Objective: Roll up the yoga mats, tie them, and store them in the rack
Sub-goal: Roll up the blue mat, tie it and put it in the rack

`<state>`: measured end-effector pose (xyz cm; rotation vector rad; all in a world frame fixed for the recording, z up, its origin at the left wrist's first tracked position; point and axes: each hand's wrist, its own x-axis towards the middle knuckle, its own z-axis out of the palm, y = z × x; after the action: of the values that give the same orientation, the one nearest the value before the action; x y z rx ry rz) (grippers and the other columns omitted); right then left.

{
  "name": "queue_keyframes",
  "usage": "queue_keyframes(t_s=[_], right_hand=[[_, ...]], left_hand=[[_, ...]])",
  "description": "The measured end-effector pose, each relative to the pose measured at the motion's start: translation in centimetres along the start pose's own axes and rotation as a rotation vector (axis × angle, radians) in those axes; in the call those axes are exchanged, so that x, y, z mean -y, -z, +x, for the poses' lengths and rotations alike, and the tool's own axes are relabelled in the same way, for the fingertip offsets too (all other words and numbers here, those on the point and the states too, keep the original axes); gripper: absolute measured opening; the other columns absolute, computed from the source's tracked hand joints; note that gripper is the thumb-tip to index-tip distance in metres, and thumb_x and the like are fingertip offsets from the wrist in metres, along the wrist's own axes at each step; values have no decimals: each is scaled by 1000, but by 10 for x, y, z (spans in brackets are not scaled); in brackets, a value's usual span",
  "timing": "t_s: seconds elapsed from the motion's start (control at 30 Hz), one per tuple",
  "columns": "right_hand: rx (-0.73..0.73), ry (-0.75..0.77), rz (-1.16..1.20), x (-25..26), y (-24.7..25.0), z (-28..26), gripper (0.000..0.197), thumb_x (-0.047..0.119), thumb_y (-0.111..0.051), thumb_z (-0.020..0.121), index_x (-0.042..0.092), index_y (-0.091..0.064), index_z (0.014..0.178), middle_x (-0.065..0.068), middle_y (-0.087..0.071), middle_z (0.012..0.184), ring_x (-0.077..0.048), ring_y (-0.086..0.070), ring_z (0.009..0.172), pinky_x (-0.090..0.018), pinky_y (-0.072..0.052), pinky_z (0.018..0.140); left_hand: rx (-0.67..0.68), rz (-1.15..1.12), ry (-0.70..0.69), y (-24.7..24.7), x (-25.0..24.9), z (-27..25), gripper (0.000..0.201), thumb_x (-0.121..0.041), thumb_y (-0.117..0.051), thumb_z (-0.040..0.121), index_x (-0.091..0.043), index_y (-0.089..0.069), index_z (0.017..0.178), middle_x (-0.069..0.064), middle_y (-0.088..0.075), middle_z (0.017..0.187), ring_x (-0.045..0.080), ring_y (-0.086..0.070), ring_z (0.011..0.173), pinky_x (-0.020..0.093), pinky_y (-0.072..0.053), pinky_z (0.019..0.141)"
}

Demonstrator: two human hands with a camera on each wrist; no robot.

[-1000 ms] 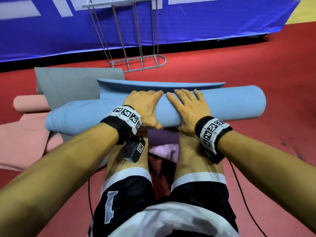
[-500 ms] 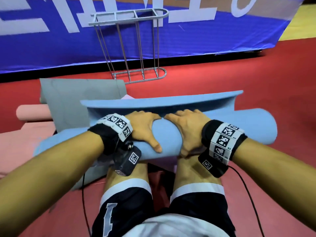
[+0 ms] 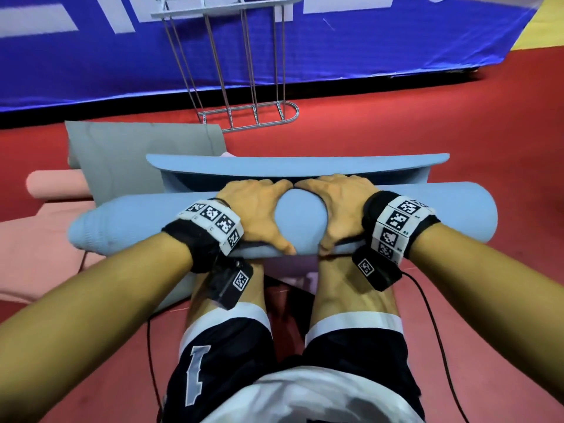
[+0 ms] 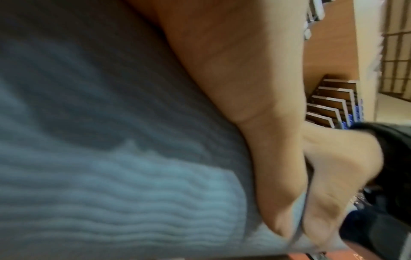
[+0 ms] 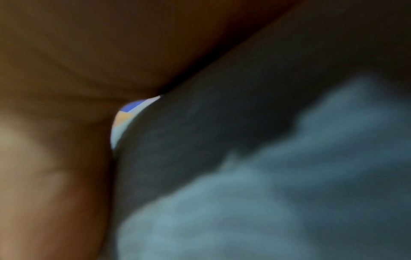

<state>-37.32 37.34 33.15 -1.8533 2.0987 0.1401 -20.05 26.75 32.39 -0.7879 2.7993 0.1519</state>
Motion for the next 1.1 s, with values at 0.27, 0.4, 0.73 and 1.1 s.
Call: queue_keyframes(t_s=[0.27,0.4,0.73,1.1], right_hand=[[-164,-36,-208,7,-33,-13,140,72,-83,46,27,-13,159,1,-30,160,-23,-32,144,-50,-22,117],[-140,-25,-148,-2,-16,1,122,66,-81,44,32,-31,150,6,-52,142,-24,-53,125,-46,-39,104],[-171,-25,-198,-13,-25,9,154,85,-76,43,32,11,159,-8,5,169,-28,5,155,-68,-7,119],[-150,-19,-186,-7,-35,8,149,78,-78,54,35,21,156,-8,22,166,-25,12,155,-68,-10,119]], left_hand=[[151,-96,39,16,8,18,116,-97,-63,33,-47,-41,134,-10,-67,118,23,-64,106,42,-52,93],[-24,63,-12,-1,-2,14,125,-97,-61,42,-36,-30,147,-4,-61,126,26,-62,112,43,-50,90],[-149,122,-14,-13,0,20,134,-100,-55,42,-27,-24,150,-1,-57,128,28,-56,114,49,-47,94],[194,-51,88,21,8,69,153,-104,-58,20,-47,-5,151,5,-27,162,33,-32,146,61,-26,114]])
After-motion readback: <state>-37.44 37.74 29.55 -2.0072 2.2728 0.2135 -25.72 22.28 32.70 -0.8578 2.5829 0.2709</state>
